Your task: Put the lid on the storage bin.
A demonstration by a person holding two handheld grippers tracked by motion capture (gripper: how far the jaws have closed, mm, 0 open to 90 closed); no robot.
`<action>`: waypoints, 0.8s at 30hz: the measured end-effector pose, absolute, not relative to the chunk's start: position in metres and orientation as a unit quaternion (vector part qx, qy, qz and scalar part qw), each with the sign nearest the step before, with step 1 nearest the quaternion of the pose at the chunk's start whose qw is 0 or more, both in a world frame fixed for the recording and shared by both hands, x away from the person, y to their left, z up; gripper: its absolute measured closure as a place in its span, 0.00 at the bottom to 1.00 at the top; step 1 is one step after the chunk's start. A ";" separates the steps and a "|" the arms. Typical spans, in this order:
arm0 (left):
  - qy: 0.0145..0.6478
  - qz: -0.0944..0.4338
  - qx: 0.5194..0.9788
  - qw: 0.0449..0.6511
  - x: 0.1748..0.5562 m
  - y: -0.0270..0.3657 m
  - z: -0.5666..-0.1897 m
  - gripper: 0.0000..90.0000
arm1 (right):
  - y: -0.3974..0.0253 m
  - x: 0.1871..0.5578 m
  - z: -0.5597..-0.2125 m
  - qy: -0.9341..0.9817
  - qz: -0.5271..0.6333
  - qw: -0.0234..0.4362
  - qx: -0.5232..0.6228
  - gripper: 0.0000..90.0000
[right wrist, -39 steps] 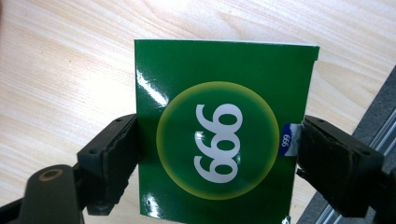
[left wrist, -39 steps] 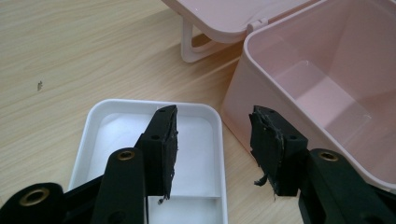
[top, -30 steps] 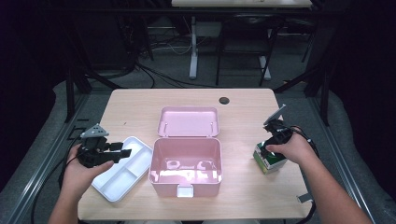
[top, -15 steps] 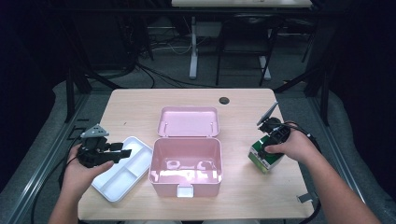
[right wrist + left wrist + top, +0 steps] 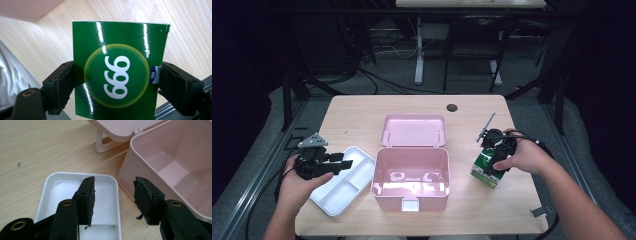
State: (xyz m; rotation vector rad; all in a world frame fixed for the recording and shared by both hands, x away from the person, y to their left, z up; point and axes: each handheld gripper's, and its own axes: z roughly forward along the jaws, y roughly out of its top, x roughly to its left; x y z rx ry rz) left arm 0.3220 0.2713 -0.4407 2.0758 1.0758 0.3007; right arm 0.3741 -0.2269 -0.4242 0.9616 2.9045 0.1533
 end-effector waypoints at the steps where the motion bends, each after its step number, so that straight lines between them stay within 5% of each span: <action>1: 0.422 0.118 0.814 0.382 0.322 0.271 -0.441 0.57 | -0.226 0.374 -0.424 0.948 0.056 0.040 0.310 0.19; 24: 0.421 0.112 0.815 0.381 0.322 0.272 -0.442 0.57 | -0.197 0.353 -0.378 0.987 0.037 0.048 0.151 0.19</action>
